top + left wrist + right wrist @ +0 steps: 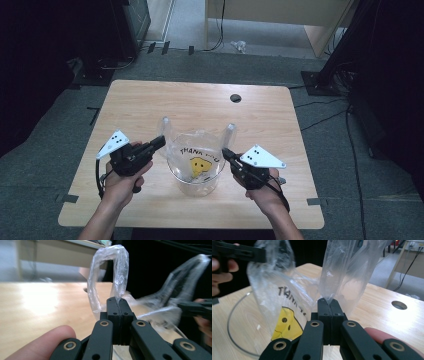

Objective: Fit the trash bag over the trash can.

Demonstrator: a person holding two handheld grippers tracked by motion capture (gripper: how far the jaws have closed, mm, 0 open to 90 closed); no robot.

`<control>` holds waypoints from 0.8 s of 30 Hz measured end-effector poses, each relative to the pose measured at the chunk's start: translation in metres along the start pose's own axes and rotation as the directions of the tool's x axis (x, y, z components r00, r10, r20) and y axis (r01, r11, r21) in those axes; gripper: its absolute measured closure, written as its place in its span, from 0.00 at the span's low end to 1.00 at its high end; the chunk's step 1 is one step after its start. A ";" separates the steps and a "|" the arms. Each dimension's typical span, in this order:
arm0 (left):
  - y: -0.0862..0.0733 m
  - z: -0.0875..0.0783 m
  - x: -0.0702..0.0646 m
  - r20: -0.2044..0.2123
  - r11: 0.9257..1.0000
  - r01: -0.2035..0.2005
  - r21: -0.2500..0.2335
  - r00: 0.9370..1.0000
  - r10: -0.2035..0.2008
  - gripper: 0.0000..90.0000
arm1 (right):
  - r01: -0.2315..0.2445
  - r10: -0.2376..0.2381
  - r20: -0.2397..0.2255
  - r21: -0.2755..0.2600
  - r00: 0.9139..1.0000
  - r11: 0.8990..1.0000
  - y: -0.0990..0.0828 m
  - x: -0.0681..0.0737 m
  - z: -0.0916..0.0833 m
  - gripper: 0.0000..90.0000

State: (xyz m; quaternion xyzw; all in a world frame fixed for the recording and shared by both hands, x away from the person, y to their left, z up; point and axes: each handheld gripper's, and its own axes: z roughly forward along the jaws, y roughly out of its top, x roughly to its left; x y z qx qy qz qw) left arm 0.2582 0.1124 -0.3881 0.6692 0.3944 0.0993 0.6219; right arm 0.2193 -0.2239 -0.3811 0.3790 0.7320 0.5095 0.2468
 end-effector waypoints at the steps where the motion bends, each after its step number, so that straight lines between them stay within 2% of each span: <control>1: -0.004 -0.002 -0.001 0.016 1.000 -0.003 0.010 1.000 0.003 1.00 | 0.000 0.000 0.000 0.007 1.000 1.000 -0.002 0.001 0.000 1.00; 4: -0.014 -0.008 -0.006 0.058 0.999 -0.021 0.040 0.998 0.019 1.00 | 0.004 -0.004 0.003 0.031 1.000 0.999 -0.010 0.002 0.000 1.00; 6: -0.020 -0.011 -0.008 0.067 0.997 -0.033 0.065 0.997 0.028 1.00 | 0.002 -0.002 0.004 0.048 1.000 0.999 -0.014 0.003 -0.001 1.00; 11: -0.031 -0.015 -0.006 0.107 0.994 -0.029 0.106 0.994 0.018 1.00 | 0.001 -0.001 0.012 0.043 1.000 0.999 -0.018 0.003 -0.008 1.00; 17: -0.040 -0.022 -0.006 0.129 0.993 -0.027 0.119 0.992 0.011 1.00 | 0.001 -0.002 0.032 0.056 0.999 0.998 -0.023 0.000 -0.011 1.00; 20: -0.047 -0.023 -0.005 0.131 0.990 -0.047 0.133 0.991 0.029 1.00 | -0.016 0.015 0.025 0.067 1.000 0.998 -0.027 -0.001 -0.007 1.00; 24: -0.054 -0.020 -0.005 0.140 0.989 -0.050 0.141 0.990 0.030 1.00 | -0.026 0.025 0.022 0.072 0.999 0.997 -0.030 0.000 -0.005 1.00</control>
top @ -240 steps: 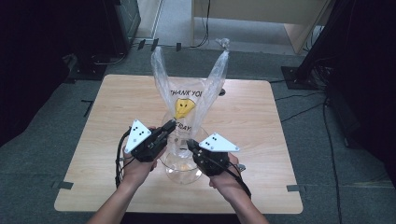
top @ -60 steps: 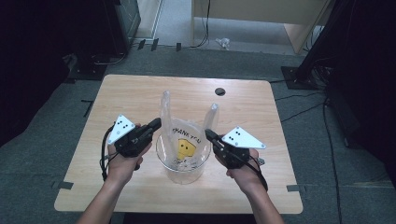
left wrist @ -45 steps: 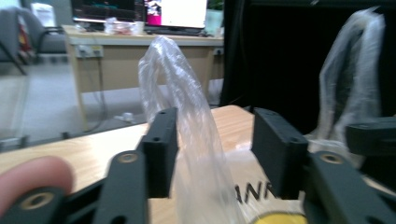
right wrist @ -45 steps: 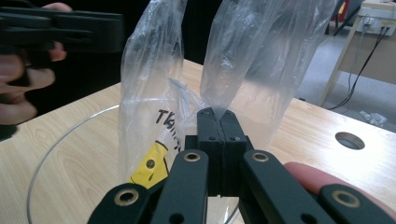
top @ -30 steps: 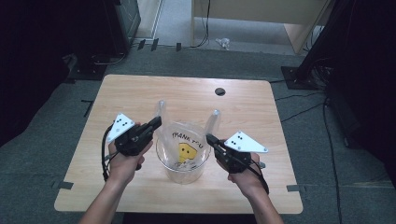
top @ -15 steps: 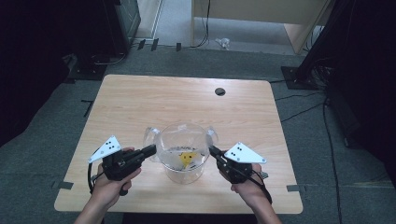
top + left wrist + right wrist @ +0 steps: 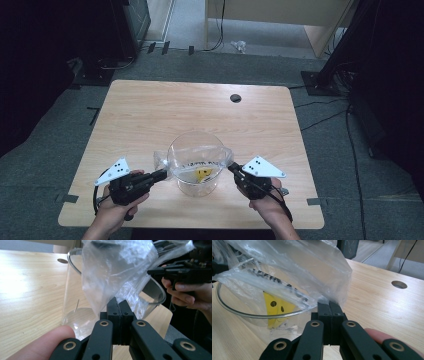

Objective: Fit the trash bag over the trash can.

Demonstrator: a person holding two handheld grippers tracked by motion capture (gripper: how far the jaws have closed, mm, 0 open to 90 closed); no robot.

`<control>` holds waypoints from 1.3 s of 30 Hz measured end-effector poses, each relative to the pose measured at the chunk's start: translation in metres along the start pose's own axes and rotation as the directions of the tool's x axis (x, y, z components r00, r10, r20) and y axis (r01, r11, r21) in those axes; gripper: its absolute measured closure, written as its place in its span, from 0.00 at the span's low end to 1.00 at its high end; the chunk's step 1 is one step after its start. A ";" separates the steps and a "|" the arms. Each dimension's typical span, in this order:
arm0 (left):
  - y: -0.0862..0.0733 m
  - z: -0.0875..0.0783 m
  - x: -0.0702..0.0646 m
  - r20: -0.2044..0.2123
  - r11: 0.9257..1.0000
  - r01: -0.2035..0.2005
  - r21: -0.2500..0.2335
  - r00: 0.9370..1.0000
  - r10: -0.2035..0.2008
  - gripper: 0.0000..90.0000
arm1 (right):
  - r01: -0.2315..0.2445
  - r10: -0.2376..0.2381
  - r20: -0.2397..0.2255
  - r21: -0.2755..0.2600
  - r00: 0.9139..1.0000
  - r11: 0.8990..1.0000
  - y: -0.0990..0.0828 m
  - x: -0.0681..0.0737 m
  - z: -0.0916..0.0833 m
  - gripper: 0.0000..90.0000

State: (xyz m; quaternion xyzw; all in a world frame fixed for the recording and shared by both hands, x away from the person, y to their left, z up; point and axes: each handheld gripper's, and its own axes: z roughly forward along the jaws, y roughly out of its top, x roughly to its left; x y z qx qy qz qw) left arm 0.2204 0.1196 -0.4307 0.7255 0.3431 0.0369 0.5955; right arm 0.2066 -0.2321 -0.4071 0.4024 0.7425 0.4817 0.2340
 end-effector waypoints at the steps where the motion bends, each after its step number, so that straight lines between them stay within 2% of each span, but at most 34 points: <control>1: -0.001 0.002 -0.001 0.002 1.000 -0.014 0.008 1.000 0.014 1.00 | 0.003 -0.003 0.003 0.000 1.000 1.000 0.000 0.000 0.000 1.00; 2: -0.002 0.004 -0.003 0.000 1.000 -0.026 0.010 1.000 0.026 1.00 | 0.004 -0.004 0.004 0.000 1.000 1.000 0.000 0.001 0.000 1.00; 9: 0.002 0.007 -0.009 -0.001 0.999 -0.024 0.022 1.000 0.024 1.00 | -0.008 0.008 0.015 -0.002 1.000 1.000 -0.005 -0.003 0.004 1.00; 14: 0.000 0.008 -0.006 0.048 1.000 -0.008 0.007 0.999 0.008 1.00 | -0.014 0.014 0.007 0.021 1.000 1.000 -0.012 -0.003 0.011 1.00; 16: -0.001 0.009 -0.005 0.055 1.000 -0.023 0.010 0.998 0.023 1.00 | -0.016 0.016 0.003 0.024 1.000 1.000 -0.012 -0.003 0.012 1.00; 20: -0.004 0.012 -0.004 0.037 0.997 -0.070 0.029 0.997 0.069 1.00 | -0.009 0.009 -0.001 0.031 1.000 0.999 -0.010 -0.002 0.010 1.00; 24: -0.010 0.015 0.003 0.032 0.998 -0.050 0.036 0.998 0.049 1.00 | 0.000 0.001 -0.013 0.027 1.000 1.000 -0.008 0.002 0.008 1.00; 26: -0.009 0.016 0.003 0.016 0.998 -0.038 0.043 0.999 0.037 1.00 | 0.000 0.001 -0.018 0.026 1.000 1.000 -0.009 0.003 0.010 1.00; 29: -0.006 0.016 -0.002 0.012 0.997 -0.056 0.059 0.998 0.055 1.00 | 0.008 -0.007 -0.014 0.028 1.000 1.000 -0.012 0.004 0.014 1.00; 32: -0.006 0.016 -0.004 0.045 0.997 -0.058 0.057 0.997 0.056 0.99 | -0.005 0.006 -0.021 0.054 1.000 0.999 -0.017 0.002 0.021 1.00; 35: -0.009 0.018 -0.003 0.051 0.996 -0.059 0.060 0.997 0.056 0.99 | -0.021 0.024 -0.038 0.071 0.999 0.997 -0.021 -0.001 0.025 1.00; 39: -0.014 0.020 0.002 0.008 0.990 -0.096 0.100 0.995 0.095 0.99 | -0.006 0.008 -0.029 0.067 1.000 0.998 -0.017 -0.002 0.020 1.00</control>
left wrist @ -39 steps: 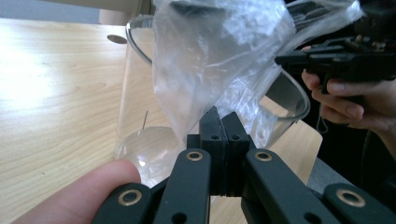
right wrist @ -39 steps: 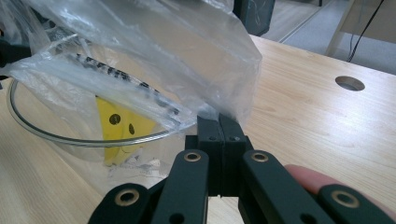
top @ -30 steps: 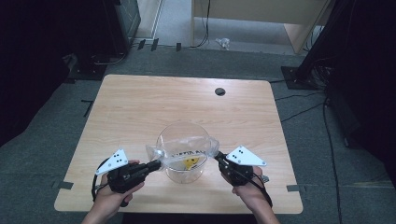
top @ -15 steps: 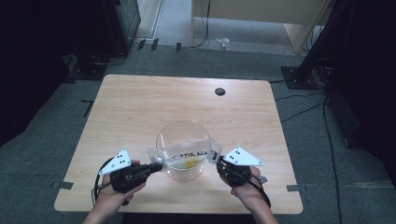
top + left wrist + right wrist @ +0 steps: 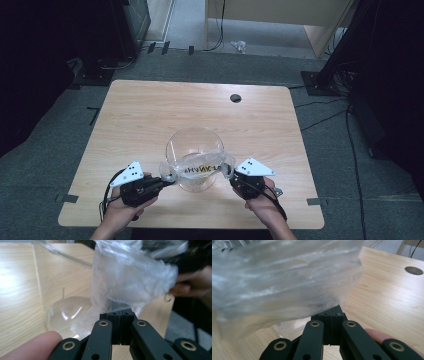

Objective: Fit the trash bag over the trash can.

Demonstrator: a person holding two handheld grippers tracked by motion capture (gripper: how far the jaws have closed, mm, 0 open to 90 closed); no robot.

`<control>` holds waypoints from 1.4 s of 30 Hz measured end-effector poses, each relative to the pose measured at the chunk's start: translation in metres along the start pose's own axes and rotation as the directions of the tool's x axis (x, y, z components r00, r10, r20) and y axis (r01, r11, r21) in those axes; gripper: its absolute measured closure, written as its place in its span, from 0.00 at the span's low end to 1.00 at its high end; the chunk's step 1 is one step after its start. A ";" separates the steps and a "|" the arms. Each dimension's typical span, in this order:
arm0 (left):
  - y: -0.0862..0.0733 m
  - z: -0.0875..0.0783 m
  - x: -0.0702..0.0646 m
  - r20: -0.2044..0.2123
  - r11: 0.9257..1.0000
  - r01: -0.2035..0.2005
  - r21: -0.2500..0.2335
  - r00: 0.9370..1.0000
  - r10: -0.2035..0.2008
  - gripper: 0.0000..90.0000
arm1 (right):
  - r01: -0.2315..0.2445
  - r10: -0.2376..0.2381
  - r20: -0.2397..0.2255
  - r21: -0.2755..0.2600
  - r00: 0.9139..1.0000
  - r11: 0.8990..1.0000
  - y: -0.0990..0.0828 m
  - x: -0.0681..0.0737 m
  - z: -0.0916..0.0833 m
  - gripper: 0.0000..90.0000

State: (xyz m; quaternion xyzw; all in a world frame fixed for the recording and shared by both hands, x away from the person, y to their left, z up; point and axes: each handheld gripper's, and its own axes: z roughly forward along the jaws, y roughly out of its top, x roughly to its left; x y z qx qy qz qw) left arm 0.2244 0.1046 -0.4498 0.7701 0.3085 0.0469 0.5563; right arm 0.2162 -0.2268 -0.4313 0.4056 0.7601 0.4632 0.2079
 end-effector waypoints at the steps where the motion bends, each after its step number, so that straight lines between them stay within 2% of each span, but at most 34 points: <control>1: -0.002 0.001 0.002 -0.010 1.000 0.001 0.011 1.000 -0.001 0.99 | 0.000 0.000 -0.002 -0.003 1.000 1.000 0.001 0.000 -0.002 1.00; 4: -0.007 0.002 0.008 -0.035 1.000 0.009 0.026 0.999 -0.008 0.99 | 0.005 -0.005 0.011 -0.001 1.000 1.000 0.001 -0.002 -0.003 1.00; 6: -0.007 0.000 0.011 -0.044 1.000 0.019 0.020 0.999 -0.019 0.99 | -0.002 0.002 0.011 0.007 1.000 1.000 -0.001 -0.004 -0.001 1.00; 12: -0.013 -0.002 0.023 -0.053 1.000 0.030 0.003 0.998 -0.030 0.97 | 0.016 -0.016 0.018 0.030 1.000 0.999 -0.005 -0.005 0.003 1.00; 13: -0.014 -0.002 0.023 -0.064 1.000 0.020 -0.005 0.998 -0.020 0.93 | 0.014 -0.015 0.019 0.031 1.000 0.999 -0.006 -0.005 0.004 1.00; 15: -0.017 -0.002 0.024 -0.097 1.000 0.011 -0.019 0.995 -0.013 0.72 | 0.015 -0.015 0.017 0.023 1.000 1.000 -0.008 -0.005 0.004 0.98; 18: -0.018 -0.002 0.026 -0.076 1.000 0.023 -0.021 0.997 -0.024 0.45 | 0.016 -0.016 -0.010 0.016 1.000 1.000 -0.011 -0.009 0.005 0.75; 21: -0.017 -0.001 0.026 -0.097 0.999 0.028 -0.022 0.995 -0.030 0.36 | 0.008 -0.007 -0.034 0.010 0.999 1.000 -0.013 -0.014 0.005 0.61; 24: -0.017 -0.003 0.027 -0.118 0.999 0.029 -0.033 0.992 -0.033 0.36 | 0.020 -0.020 -0.036 -0.003 0.999 1.000 -0.013 -0.015 0.003 0.52; 26: -0.016 -0.006 0.028 -0.129 0.998 0.033 -0.055 0.991 -0.040 0.36 | 0.024 -0.025 -0.063 -0.020 0.998 1.000 -0.013 -0.017 0.000 0.47; 29: -0.013 -0.010 0.027 -0.145 0.995 0.030 -0.096 0.988 -0.044 0.37 | 0.024 -0.026 -0.069 -0.036 0.997 0.999 -0.010 -0.021 -0.007 0.44; 31: -0.012 -0.011 0.027 -0.161 0.995 0.024 -0.101 0.986 -0.040 0.38 | 0.025 -0.028 -0.060 -0.046 0.998 0.999 -0.007 -0.023 -0.011 0.42; 32: -0.012 -0.010 0.028 -0.172 0.995 0.029 -0.099 0.984 -0.046 0.38 | 0.024 -0.027 -0.056 -0.048 0.998 0.999 -0.007 -0.025 -0.013 0.42; 34: -0.013 -0.007 0.032 -0.220 0.996 0.049 -0.080 0.973 -0.065 0.41 | 0.023 -0.025 -0.049 -0.048 0.998 0.999 -0.007 -0.028 -0.015 0.41; 36: -0.015 -0.006 0.036 -0.245 0.994 0.072 -0.084 0.965 -0.091 0.46 | 0.022 -0.024 -0.052 -0.040 0.998 0.999 -0.008 -0.032 -0.016 0.40; 39: -0.015 -0.006 0.042 -0.245 0.989 0.111 -0.101 0.960 -0.133 0.50 | 0.015 -0.018 -0.070 -0.036 0.997 0.999 -0.010 -0.036 -0.017 0.39; 42: -0.014 -0.006 0.043 -0.254 0.990 0.102 -0.098 0.959 -0.124 0.51 | 0.016 -0.018 -0.079 -0.026 0.997 1.000 -0.013 -0.039 -0.016 0.38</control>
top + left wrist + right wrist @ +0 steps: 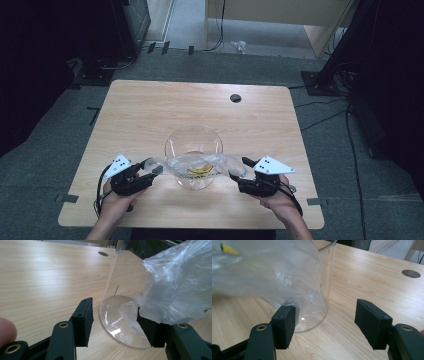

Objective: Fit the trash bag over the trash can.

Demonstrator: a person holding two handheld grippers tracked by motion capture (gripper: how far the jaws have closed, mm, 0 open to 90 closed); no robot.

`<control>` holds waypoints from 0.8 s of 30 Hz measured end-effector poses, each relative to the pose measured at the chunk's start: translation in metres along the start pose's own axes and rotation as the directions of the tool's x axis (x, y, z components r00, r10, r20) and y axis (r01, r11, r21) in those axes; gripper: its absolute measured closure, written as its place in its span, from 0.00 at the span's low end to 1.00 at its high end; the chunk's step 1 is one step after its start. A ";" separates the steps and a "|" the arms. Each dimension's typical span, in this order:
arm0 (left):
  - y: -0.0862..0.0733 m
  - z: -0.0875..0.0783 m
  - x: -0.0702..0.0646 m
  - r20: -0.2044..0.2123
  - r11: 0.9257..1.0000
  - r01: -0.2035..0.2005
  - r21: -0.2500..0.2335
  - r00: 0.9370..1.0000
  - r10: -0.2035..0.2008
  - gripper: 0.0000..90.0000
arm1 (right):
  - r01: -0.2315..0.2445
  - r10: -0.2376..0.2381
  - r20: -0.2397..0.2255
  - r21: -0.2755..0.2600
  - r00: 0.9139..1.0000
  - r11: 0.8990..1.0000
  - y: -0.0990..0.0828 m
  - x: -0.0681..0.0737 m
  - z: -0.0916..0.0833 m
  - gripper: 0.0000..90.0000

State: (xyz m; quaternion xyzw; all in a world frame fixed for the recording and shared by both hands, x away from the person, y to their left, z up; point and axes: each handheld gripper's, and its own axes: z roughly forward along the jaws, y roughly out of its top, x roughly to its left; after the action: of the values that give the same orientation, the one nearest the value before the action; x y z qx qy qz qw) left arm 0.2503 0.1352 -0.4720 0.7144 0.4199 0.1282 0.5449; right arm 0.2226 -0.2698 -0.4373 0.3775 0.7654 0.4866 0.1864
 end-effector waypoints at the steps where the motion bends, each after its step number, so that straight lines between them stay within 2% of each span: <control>1: 0.000 0.000 0.000 -0.005 1.000 -0.002 0.004 1.000 0.002 0.51 | -0.001 0.001 -0.006 0.003 1.000 1.000 -0.001 -0.001 0.000 0.37; 8: -0.004 0.002 0.003 -0.036 0.999 -0.019 0.034 0.999 0.020 0.48 | 0.002 -0.003 -0.041 -0.007 0.999 1.000 -0.007 -0.006 0.000 0.35; 10: -0.005 0.002 0.005 -0.047 0.999 -0.006 0.036 0.999 0.007 0.48 | 0.014 -0.015 -0.049 -0.019 0.999 1.000 -0.008 -0.007 -0.001 0.33; 12: -0.005 0.002 0.007 -0.056 0.999 0.008 0.041 0.998 -0.005 0.49 | 0.006 -0.007 -0.056 -0.027 0.998 1.000 -0.009 -0.009 -0.002 0.32; 16: -0.006 0.003 0.009 -0.070 0.998 0.013 0.054 0.998 -0.009 0.48 | 0.011 -0.013 -0.041 -0.048 0.999 0.999 -0.011 -0.009 -0.003 0.29; 19: -0.005 0.001 0.011 -0.078 0.999 0.025 0.047 0.997 -0.022 0.47 | 0.005 -0.006 -0.020 -0.068 1.000 0.998 -0.009 -0.007 -0.006 0.27; 21: -0.002 -0.003 0.014 -0.089 0.999 0.033 0.034 0.996 -0.030 0.47 | 0.002 -0.004 -0.021 -0.082 1.000 0.997 -0.007 -0.005 -0.008 0.26; 24: 0.005 -0.010 0.019 -0.111 0.998 0.068 0.009 0.992 -0.067 0.46 | 0.012 -0.014 -0.019 -0.081 1.000 0.997 -0.005 -0.002 -0.008 0.26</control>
State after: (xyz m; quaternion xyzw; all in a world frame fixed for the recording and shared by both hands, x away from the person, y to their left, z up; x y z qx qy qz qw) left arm 0.2581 0.1554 -0.4686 0.6950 0.4744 0.1465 0.5201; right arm 0.2162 -0.2775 -0.4381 0.3598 0.7494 0.5197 0.1972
